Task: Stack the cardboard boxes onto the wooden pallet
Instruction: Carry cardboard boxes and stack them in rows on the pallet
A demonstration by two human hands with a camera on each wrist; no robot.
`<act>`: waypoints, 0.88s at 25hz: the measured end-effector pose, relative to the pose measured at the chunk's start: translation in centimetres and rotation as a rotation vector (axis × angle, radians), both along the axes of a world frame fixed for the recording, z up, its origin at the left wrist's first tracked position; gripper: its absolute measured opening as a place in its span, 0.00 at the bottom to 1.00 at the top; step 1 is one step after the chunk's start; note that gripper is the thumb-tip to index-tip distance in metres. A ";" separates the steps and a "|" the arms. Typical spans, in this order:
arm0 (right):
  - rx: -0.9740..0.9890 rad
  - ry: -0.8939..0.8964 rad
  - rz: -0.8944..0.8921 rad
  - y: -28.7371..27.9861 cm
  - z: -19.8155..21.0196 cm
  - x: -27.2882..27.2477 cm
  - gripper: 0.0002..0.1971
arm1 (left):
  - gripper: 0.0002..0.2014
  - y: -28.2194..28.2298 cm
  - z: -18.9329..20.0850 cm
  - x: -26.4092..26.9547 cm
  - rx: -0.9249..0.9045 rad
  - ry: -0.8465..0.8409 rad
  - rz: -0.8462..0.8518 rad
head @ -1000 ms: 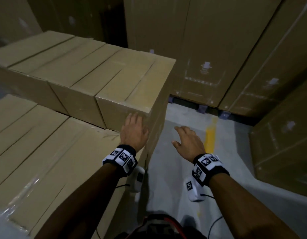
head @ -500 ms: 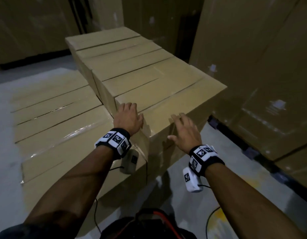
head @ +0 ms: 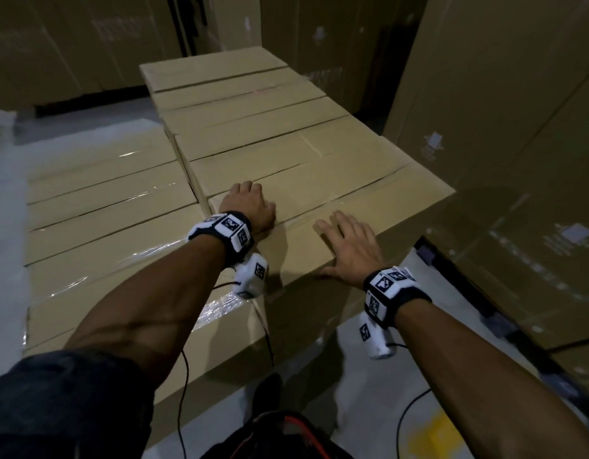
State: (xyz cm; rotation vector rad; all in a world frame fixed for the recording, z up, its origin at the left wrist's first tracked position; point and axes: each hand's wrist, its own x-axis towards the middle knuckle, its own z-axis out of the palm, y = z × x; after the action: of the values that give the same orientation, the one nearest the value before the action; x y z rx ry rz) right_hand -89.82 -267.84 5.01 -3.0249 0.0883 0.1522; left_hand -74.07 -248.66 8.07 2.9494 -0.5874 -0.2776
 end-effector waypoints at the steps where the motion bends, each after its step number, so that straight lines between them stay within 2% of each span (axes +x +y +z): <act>1: 0.009 0.022 0.016 -0.3 -0.4 0.4 0.57 | 0.28 -0.4 -0.1 1.1 0.006 0.008 -0.003; 6: -0.033 0.053 0.049 -1.1 -1.8 1.6 0.59 | 0.28 -1.7 -0.9 5.2 0.040 0.043 0.003; 14: -0.014 0.035 0.049 -1.3 -2.0 1.7 0.57 | 0.30 -3.6 -2.3 6.2 0.028 -0.004 0.001; 22: 0.001 0.010 0.045 -1.2 -2.2 1.7 0.56 | 0.34 -4.2 -2.7 7.1 -0.071 0.025 0.052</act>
State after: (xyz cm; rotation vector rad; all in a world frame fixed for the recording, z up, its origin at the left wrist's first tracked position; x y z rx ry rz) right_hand -88.12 -269.07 2.84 -3.0264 0.0211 0.1707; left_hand -67.00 -252.91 5.34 2.8840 -0.5054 -0.2821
